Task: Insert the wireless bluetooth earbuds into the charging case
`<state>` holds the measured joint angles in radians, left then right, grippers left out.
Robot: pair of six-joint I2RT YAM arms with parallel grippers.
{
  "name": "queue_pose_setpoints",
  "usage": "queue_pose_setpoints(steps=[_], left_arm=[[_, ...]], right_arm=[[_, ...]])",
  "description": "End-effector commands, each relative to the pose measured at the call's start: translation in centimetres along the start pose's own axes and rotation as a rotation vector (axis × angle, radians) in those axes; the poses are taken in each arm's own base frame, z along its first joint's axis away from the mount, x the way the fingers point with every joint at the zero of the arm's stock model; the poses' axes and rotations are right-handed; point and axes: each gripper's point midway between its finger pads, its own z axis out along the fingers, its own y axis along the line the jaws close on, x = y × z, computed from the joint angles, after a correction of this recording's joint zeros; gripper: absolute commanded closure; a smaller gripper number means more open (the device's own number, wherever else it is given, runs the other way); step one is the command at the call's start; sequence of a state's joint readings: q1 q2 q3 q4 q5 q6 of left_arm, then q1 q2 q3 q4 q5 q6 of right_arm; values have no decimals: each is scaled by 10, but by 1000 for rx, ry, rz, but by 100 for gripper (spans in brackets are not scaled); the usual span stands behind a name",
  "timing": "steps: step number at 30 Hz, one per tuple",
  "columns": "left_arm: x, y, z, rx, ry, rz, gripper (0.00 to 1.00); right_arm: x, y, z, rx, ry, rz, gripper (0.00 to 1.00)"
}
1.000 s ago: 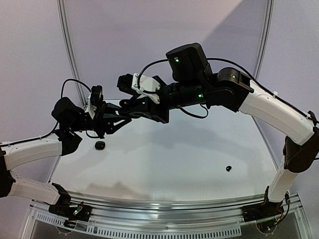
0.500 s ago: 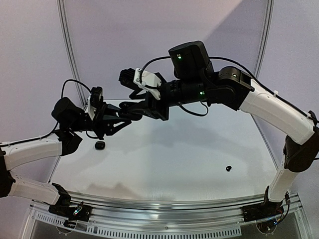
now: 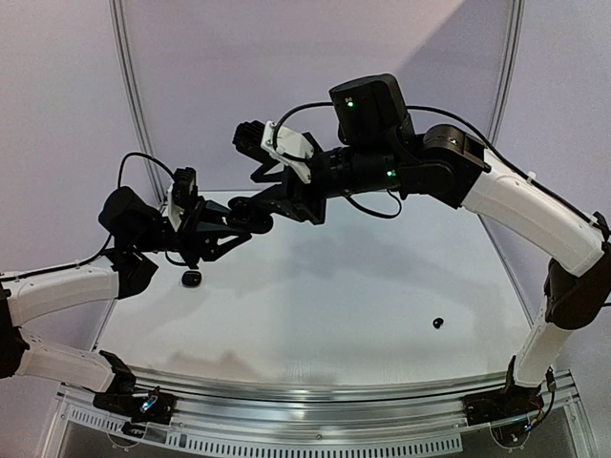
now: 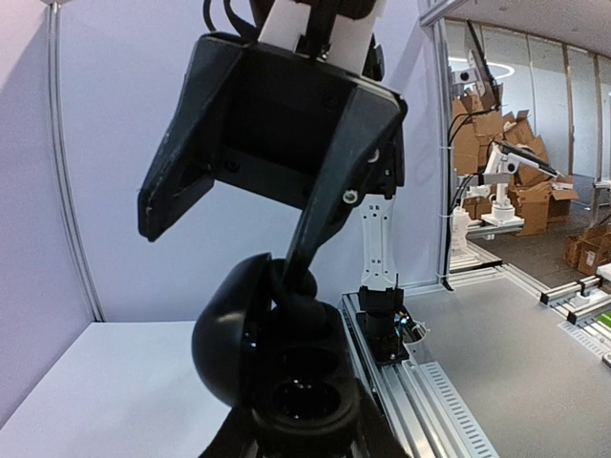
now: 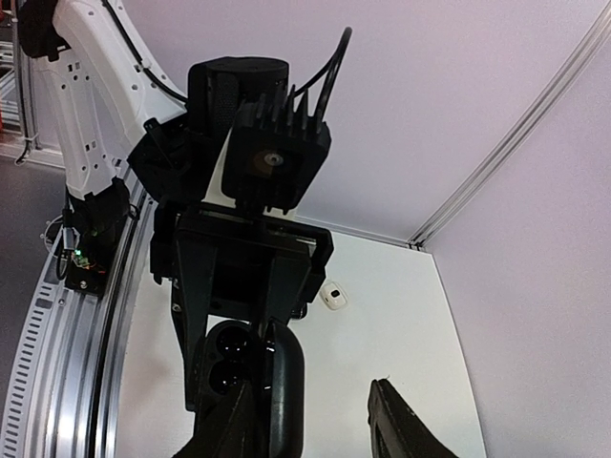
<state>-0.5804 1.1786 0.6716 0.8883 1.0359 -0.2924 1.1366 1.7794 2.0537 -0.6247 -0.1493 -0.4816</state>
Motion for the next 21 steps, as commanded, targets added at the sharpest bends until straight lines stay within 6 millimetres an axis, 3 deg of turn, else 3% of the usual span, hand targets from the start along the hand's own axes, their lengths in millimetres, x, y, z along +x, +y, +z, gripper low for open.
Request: queue_pose_setpoints(steps=[1, 13, 21], left_arm=[[-11, -7, 3, 25, -22, 43, 100], [-11, -5, 2, 12, -22, 56, 100], [-10, -2, 2, 4, -19, 48, 100]], right_arm=[[-8, -4, -15, 5, -27, 18, 58], [0, 10, -9, -43, 1, 4, 55], [-13, 10, -14, -46, -38, 15, 52]])
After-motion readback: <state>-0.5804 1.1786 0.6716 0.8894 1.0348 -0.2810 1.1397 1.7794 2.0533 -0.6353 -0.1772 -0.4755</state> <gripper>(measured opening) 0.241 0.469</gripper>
